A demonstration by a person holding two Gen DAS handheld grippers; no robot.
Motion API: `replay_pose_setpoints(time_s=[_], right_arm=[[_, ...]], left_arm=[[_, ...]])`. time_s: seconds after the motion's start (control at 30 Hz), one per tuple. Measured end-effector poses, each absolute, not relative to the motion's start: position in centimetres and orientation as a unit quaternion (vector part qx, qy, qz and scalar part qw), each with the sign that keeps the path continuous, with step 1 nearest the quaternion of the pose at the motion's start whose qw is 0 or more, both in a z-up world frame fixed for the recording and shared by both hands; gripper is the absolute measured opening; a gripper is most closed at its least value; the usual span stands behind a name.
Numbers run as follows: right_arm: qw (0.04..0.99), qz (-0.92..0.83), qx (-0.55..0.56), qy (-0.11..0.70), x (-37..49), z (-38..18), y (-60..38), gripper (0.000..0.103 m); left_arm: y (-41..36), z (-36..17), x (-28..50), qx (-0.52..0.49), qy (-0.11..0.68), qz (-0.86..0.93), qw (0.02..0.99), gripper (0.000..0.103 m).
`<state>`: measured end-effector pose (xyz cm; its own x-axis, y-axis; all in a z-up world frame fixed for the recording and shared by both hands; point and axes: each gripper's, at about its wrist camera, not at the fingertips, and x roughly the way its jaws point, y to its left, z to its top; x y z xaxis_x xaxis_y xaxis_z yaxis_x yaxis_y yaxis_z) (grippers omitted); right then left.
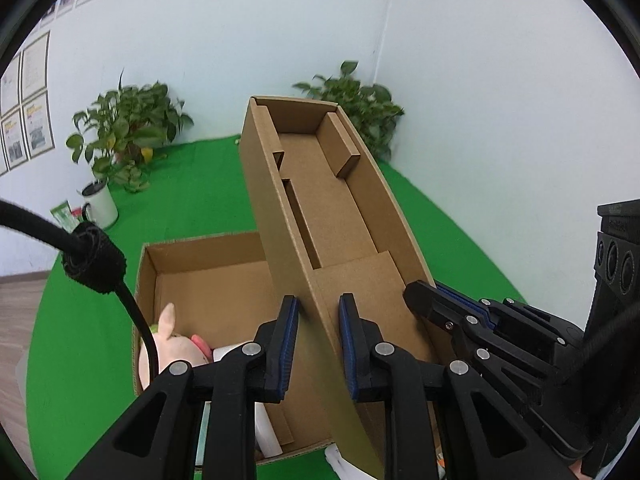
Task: Organize objects
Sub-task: 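Carry the tray with both tools and lower it into the box beside the pig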
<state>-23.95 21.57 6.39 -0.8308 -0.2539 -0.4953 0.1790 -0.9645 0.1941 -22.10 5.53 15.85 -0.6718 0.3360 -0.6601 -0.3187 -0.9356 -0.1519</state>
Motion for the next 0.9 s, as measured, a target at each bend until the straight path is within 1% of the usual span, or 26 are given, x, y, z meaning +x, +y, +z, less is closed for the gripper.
replay_pose_setpoints(time_s=[0.07,0.33,0.5,0.6,0.8,0.9], right_arm=[[0.111,-0.951,0.280,-0.068,-24.8,5.1,21.2,0.006],[0.108,-0.936,0.321,-0.094,-28.0,-0.2,21.0,0.006],[0.099,-0.928,0.345,-0.099,-29.3,-3.4,21.2,0.006],[0.093,-0.920,0.366,-0.102,-29.7,-5.4,21.2,0.006],[0.094,-0.907,0.398,-0.099,-30.4,-8.0,20.8,0.006],[0.096,-0.900,0.413,-0.100,-30.6,-8.8,20.6,0.006]], left_arm=[[5.1,14.3,-24.4,-0.379,-0.012,0.909,0.171,0.016],[5.2,4.3,-30.6,-0.421,-0.001,0.893,0.157,0.014],[5.7,-3.8,-34.0,-0.454,0.008,0.877,0.157,0.014],[5.9,-7.7,-35.2,-0.471,0.017,0.869,0.152,0.014],[6.4,-11.2,-35.5,-0.495,0.032,0.857,0.139,0.013],[6.9,-11.2,-34.4,-0.501,0.041,0.854,0.135,0.013]])
